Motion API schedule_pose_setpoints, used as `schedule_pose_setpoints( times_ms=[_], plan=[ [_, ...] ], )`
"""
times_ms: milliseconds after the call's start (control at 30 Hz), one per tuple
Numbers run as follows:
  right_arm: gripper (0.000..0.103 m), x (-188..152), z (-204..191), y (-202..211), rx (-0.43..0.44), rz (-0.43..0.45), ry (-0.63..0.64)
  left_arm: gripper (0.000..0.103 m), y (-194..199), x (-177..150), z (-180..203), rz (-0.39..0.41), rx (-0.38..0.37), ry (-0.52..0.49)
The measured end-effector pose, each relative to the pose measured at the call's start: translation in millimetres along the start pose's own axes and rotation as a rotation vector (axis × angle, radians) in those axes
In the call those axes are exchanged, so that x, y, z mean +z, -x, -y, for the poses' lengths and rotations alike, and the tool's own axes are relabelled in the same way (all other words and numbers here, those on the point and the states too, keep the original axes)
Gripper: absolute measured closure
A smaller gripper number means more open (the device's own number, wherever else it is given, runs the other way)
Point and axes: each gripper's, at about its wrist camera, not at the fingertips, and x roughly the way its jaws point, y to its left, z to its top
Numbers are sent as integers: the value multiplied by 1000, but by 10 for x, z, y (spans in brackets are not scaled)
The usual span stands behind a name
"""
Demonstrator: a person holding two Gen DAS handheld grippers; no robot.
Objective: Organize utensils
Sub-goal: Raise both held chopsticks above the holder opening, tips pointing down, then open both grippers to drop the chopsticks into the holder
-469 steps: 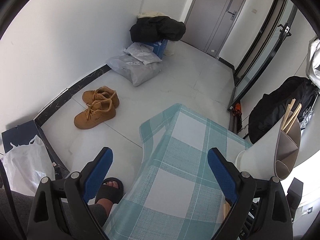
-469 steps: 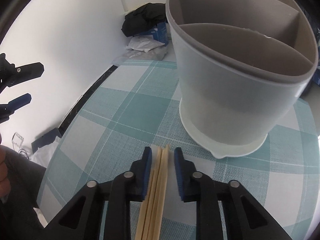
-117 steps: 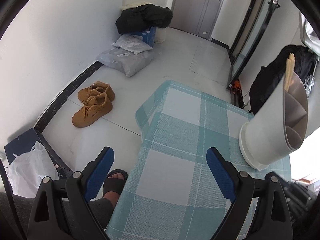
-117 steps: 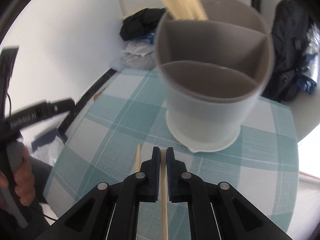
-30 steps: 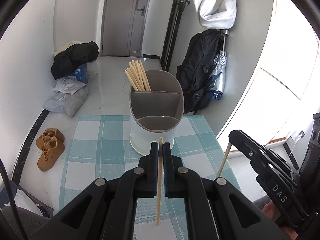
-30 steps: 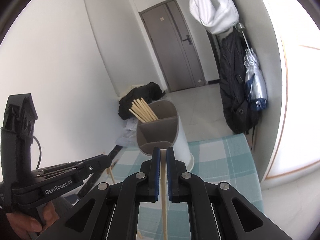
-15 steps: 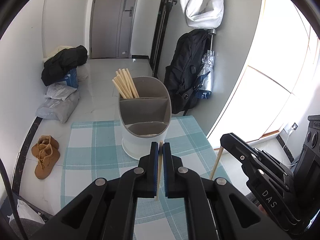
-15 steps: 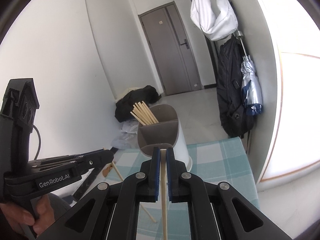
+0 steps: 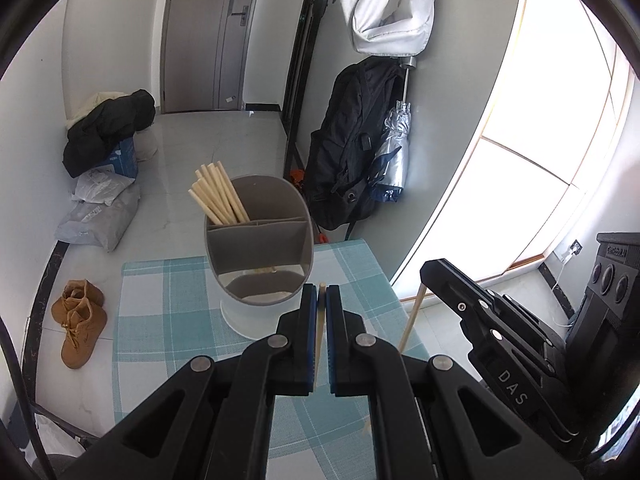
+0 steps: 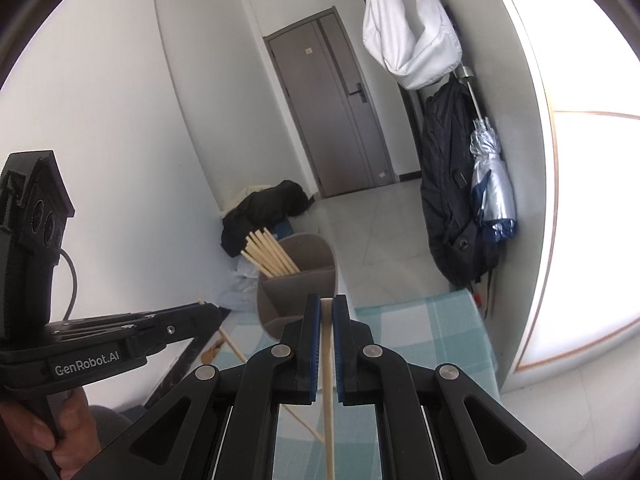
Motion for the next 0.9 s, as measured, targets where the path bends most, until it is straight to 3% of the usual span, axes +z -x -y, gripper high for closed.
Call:
schedule_pose_setpoints(
  times_ms=[367, 633, 900],
  plan=[
    [98, 445, 31, -162, 21, 56, 35, 103, 78, 504, 36, -3, -33, 12],
    [98, 1035, -60, -301, 58, 139, 96, 103, 370, 1016, -59, 85, -77, 51],
    [98, 1536, -260, -605, 113, 232, 162, 103, 358, 1316, -243, 126, -50, 59]
  ],
)
